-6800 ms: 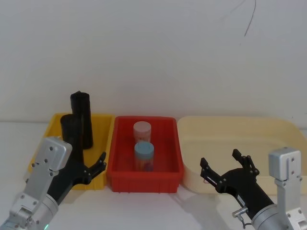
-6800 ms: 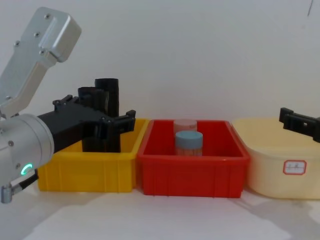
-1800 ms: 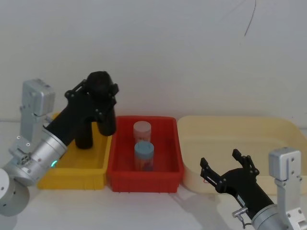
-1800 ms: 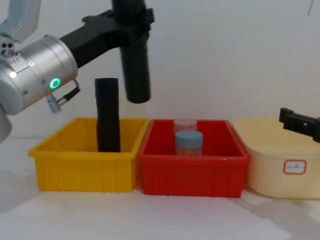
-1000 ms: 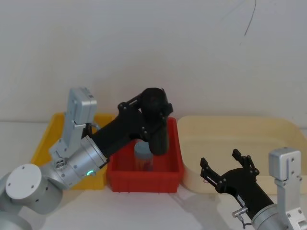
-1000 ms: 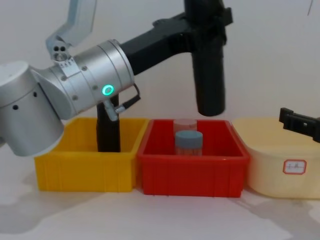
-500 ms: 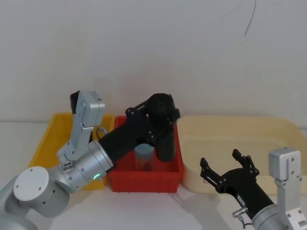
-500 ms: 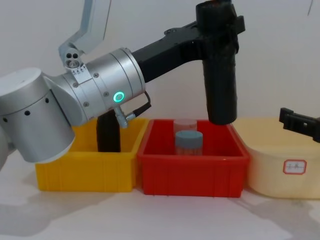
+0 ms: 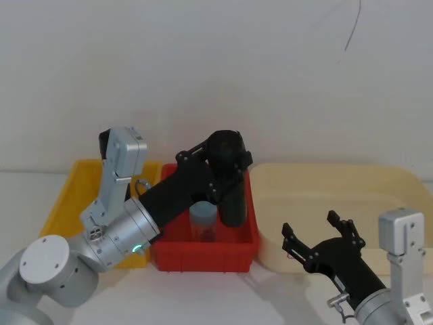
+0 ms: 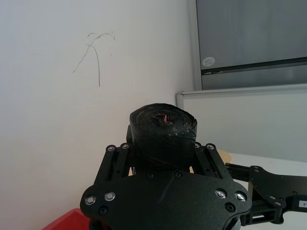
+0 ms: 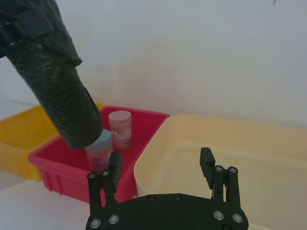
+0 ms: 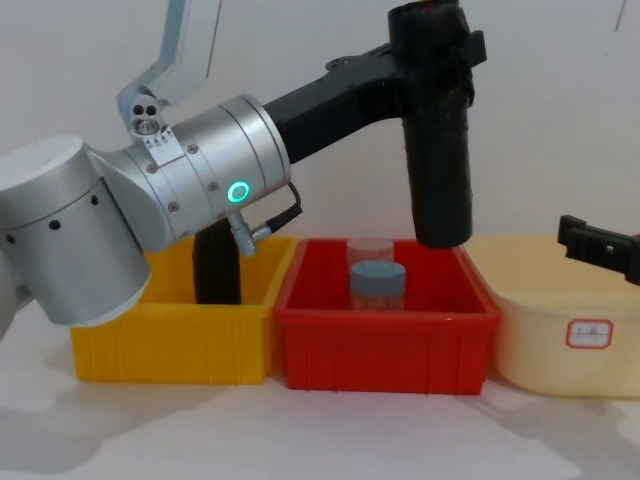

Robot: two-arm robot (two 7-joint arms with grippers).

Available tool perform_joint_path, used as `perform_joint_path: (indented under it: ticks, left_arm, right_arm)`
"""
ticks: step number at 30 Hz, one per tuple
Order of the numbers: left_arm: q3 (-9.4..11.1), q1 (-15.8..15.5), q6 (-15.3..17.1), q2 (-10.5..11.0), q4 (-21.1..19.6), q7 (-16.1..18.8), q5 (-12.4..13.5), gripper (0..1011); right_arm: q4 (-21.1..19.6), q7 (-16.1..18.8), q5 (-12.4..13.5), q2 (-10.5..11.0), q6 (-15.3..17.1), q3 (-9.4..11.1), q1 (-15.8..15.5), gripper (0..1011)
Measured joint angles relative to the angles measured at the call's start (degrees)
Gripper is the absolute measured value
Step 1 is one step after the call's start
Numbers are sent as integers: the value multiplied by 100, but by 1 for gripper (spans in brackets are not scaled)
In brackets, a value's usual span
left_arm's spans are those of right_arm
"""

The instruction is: Pick up the garbage bag with the one hand and transfer it to the other hand.

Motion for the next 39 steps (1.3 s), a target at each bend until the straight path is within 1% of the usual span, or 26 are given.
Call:
perform_joint_path:
  ticks: [4, 11, 16, 22, 30, 39]
  left_arm:
    - [3, 0, 5, 2, -5, 14, -6, 503]
    - [7, 0, 13, 5, -9, 29, -11, 503]
    - [9, 0, 15, 7, -12, 35, -15, 503]
    - [9, 0, 19, 7, -14, 39, -18, 503]
    - [9, 0, 21, 7, -15, 43, -20, 503]
    - [9, 0, 21, 7, -14, 46, -20, 503]
  right_arm:
    - [-6, 70, -11, 21, -12, -20, 16, 1001]
    - [-29, 312, -16, 88, -43, -98, 91, 1001]
    - [-35, 606, -16, 134, -45, -225, 207, 1001]
    - [-11, 835, -14, 146, -27, -337, 330, 1001]
    - [167, 1145, 21, 87, -37, -463, 567, 1001]
    - [442, 1382, 43, -18, -125, -555, 872, 1001]
